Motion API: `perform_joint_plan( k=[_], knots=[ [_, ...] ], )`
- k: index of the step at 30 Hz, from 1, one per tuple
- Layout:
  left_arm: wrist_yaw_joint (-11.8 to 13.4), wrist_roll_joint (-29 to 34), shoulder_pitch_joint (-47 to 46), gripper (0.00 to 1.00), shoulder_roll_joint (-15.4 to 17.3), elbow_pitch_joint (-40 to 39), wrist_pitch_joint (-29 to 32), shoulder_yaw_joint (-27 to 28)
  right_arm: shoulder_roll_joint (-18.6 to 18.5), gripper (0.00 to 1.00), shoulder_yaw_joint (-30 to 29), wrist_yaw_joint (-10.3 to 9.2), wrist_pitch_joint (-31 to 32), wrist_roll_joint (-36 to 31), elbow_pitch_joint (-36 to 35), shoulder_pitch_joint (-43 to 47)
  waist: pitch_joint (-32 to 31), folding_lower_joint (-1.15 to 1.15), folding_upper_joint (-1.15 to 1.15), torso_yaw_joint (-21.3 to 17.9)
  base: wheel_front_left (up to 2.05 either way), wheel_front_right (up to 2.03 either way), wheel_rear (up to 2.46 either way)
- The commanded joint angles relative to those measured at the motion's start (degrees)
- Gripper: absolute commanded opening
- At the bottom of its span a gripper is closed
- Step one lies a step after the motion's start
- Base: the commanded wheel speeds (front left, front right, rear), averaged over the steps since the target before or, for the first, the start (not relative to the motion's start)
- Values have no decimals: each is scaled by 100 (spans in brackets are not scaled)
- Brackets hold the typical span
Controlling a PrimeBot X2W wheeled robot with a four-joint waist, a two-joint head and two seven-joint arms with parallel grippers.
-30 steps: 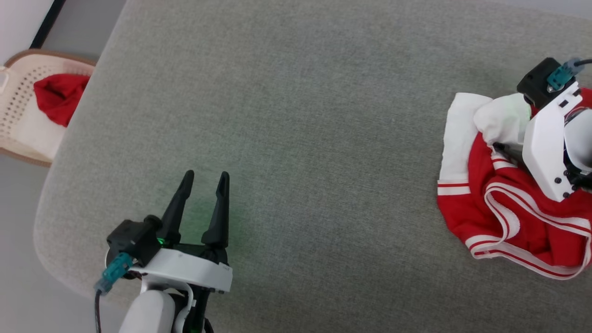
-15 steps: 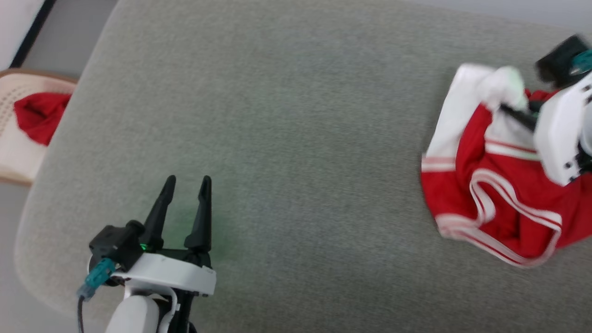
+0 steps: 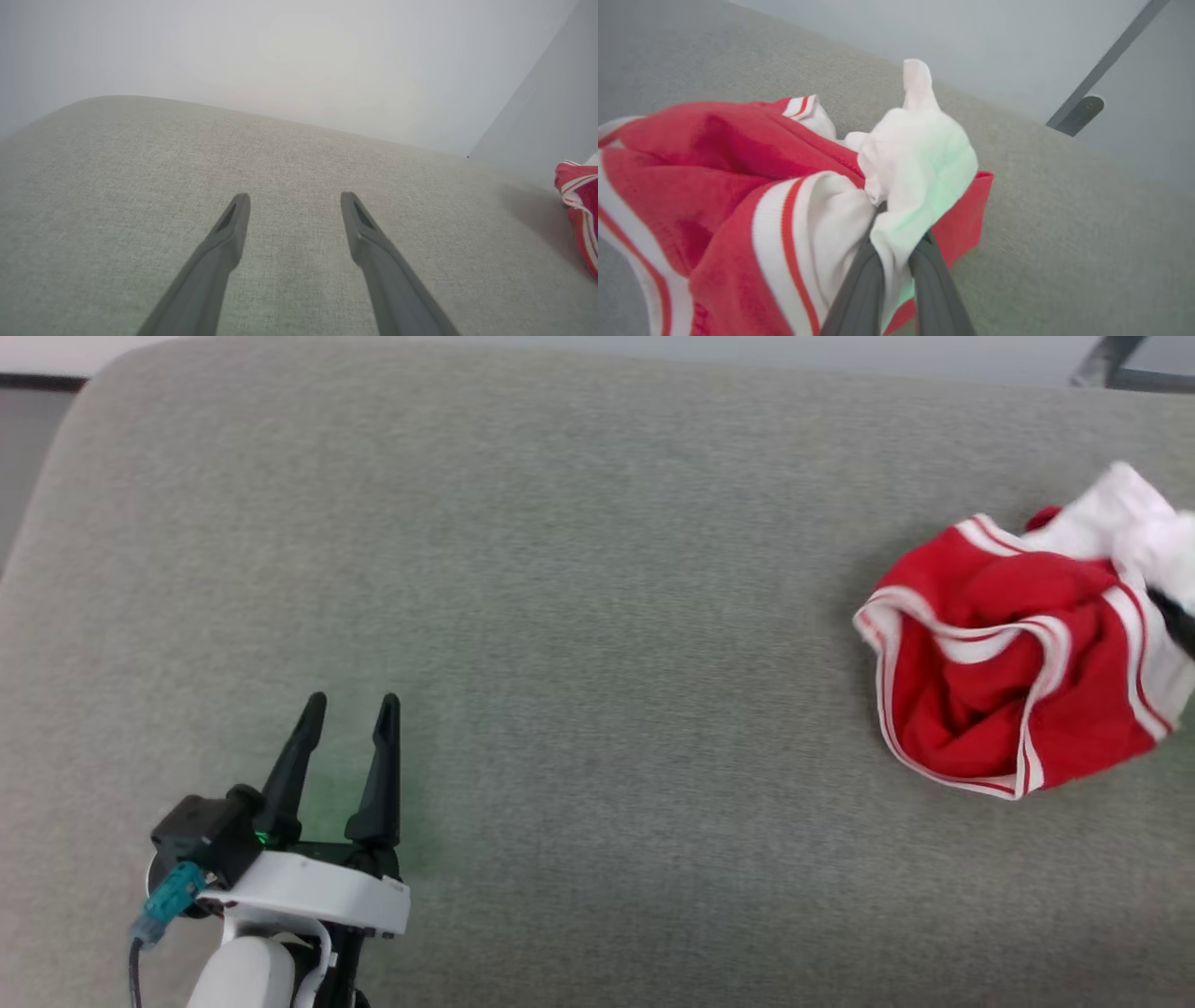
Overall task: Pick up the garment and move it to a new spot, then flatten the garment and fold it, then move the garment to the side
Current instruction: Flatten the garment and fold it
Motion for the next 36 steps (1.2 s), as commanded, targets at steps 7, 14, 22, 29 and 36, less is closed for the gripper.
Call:
perform_joint_plan(
  k=[7, 14, 22, 29, 36],
  knots=[
    [-13, -24, 48, 100, 32, -41, 1, 35, 260, 0, -753, -4, -672, 159, 375, 1217, -17, 0, 0, -351, 0, 0, 0],
    [-13, -44, -15, 100, 127, -27, 1, -9, 647, 100, -1464, -4, -932, -122, 623, 1741, -49, 0, 0, -487, 0, 0, 0],
    [-13, -130, -344, 100, 636, -119, 23, -245, 840, 100, -2456, -4, -1187, -433, 664, 2301, -170, 0, 0, -736, 0, 0, 0],
    [-13, -338, -1256, 100, 1310, -408, 648, -1003, 1331, 100, -3166, -3, -1460, -611, 124, 2824, -262, 0, 0, -1131, 0, 0, 0],
    [-13, -1013, -3038, 100, 1720, -424, 2003, -2564, 1920, 100, -2993, -4, -1460, -610, -1127, 3299, -216, 0, 0, -1596, 0, 0, 0]
  ],
)
